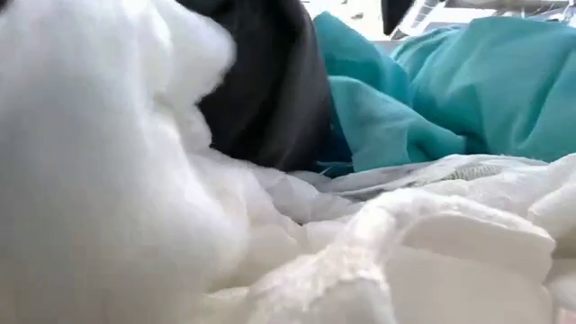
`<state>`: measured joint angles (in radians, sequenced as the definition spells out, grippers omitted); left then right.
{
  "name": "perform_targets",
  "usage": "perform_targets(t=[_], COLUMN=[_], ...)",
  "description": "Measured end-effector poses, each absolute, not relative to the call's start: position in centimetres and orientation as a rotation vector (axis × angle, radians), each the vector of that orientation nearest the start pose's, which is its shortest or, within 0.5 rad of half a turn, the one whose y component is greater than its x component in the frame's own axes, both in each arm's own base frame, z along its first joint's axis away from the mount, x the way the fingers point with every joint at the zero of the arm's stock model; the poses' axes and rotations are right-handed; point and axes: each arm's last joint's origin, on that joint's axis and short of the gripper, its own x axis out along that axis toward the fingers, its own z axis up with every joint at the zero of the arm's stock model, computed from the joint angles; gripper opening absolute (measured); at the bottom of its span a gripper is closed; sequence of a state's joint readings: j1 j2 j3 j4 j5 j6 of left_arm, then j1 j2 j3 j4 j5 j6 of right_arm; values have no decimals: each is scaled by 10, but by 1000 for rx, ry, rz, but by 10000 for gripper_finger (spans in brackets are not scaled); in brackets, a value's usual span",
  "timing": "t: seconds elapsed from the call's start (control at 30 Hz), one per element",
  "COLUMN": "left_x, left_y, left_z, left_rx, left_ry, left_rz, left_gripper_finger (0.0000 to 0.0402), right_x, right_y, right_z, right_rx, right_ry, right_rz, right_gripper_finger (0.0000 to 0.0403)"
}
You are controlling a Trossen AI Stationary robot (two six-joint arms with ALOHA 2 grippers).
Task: Sort clothes
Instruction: Put the black pants into the right white laundry bin
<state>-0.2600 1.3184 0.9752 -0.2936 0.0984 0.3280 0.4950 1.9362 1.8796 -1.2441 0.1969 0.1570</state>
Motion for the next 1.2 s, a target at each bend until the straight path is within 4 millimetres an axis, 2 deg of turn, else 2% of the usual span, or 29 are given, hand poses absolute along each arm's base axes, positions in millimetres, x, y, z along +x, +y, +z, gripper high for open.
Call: perform_targets(t=[0.17,0.3,0.67,0.9,1.03,1.2], left_x=[251,239,235,236,236,233], left_y=[-67,-62,-61,-62,-65,-70], left_z=[307,322,332,336,339,352], left_rx=[392,417,471,516,572,633], left_ry=[461,399,326,284,253,214], left_rz=[-337,-276,-222,-210,-195,-201], left_gripper_finger=[17,17,17,17,17,17], right_x=[352,362,396,406,410,415], right_y=[180,177,142,118,108,97], right_z=[329,342,361,363,357,352], right_rx=[-313,-285,-221,-181,-164,-124], right_ry=[1082,969,717,694,706,713], right_rz=[88,78,-105,-163,-169,-138], right_gripper_finger=[286,286,286,286,286,286])
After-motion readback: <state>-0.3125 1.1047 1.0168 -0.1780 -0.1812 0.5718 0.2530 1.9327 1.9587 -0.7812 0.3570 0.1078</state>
